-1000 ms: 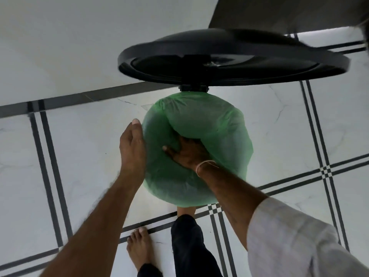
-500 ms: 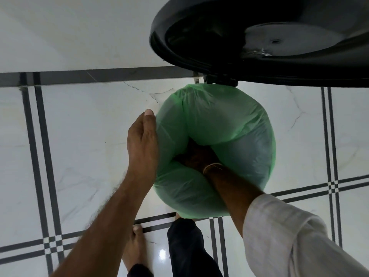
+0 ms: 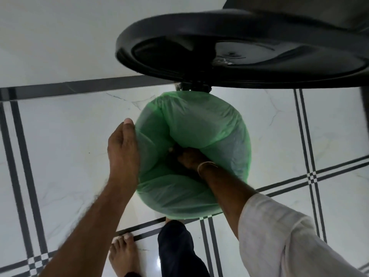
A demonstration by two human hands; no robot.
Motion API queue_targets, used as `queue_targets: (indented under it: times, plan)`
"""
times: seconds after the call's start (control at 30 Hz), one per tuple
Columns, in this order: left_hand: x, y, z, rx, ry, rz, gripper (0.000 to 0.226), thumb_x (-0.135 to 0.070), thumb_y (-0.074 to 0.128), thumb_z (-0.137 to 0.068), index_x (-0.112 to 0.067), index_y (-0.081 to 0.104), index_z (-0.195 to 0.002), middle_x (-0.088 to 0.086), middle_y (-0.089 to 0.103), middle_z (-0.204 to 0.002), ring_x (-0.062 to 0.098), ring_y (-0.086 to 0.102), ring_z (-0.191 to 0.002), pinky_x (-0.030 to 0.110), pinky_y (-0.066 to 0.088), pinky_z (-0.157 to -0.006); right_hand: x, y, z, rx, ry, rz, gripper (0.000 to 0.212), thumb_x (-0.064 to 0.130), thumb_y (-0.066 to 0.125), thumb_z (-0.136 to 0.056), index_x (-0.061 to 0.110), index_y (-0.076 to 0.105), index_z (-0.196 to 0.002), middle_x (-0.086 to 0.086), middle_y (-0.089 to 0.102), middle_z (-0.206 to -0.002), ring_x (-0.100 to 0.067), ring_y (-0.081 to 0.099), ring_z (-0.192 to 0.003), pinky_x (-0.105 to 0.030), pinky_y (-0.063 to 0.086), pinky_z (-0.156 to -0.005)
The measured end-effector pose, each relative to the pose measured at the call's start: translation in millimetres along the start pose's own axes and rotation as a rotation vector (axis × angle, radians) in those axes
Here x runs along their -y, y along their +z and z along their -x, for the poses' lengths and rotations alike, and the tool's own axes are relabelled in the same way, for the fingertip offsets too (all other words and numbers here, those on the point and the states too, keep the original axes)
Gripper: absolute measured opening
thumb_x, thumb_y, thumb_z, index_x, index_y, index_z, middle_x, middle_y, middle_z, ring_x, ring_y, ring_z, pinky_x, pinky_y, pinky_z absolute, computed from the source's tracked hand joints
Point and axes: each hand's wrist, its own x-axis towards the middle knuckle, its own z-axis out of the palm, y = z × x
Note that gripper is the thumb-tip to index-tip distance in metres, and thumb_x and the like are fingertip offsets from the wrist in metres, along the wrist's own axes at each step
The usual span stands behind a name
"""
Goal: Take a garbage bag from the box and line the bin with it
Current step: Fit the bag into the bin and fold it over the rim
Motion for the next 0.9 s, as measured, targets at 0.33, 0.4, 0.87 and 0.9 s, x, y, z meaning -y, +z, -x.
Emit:
queue_targets:
  times: [0.33, 0.4, 0.87, 0.9]
  plan:
    - [-10.4, -13.8, -4.2, 0.105, -0.148, 0.047, 0.060, -0.044, 0.041, -0.108, 0.013, 0.053, -0.097, 0.016, 0.057, -0.085, 0.024, 0.055, -0.074, 0.037, 0.049, -0.070, 28.7, -15.7, 78.9, -0.193, -0.242, -0.090, 0.043, 0.026, 0.056, -0.102, 0.012, 0.058, -0.143, -0.017, 0.062, -0.144, -0.030, 0.056, -0.134, -0.029, 0.037, -0.117]
    - [-17.4, -16.7, -6.2, 0.131, -0.177, 0.002, 0.060, -0.049, 0.039, -0.108, 0.006, 0.062, -0.103, 0.015, 0.066, -0.092, 0.023, 0.063, -0.081, 0.031, 0.052, -0.072, 30.9, -32.8, 112.9, -0.269, -0.308, -0.185, 0.034, 0.023, 0.060, -0.102, 0.013, 0.066, -0.135, -0.011, 0.073, -0.127, -0.020, 0.069, -0.115, -0.021, 0.047, -0.105]
    - [-65.3, 3.6, -67.2, 0.399, -0.396, 0.008, 0.039, -0.040, 0.084, -0.081, -0.009, 0.079, -0.105, 0.011, 0.081, -0.103, 0.023, 0.078, -0.086, 0.039, 0.064, -0.081, -7.5, -150.8, 120.1, -0.426, 0.072, -1.081, 0.039, 0.043, 0.077, -0.089, 0.004, 0.073, -0.087, -0.012, 0.074, -0.090, -0.025, 0.069, -0.081, -0.034, 0.059, -0.074]
    - [-63.3, 4.5, -70.6, 0.414, -0.441, 0.036, 0.035, -0.038, 0.084, -0.082, -0.010, 0.080, -0.103, 0.011, 0.081, -0.101, 0.023, 0.078, -0.083, 0.038, 0.064, -0.076, -9.8, -152.5, 117.1, -0.427, 0.093, -1.110, 0.042, 0.042, 0.074, -0.092, 0.001, 0.075, -0.098, -0.012, 0.077, -0.097, -0.025, 0.072, -0.085, -0.033, 0.060, -0.078]
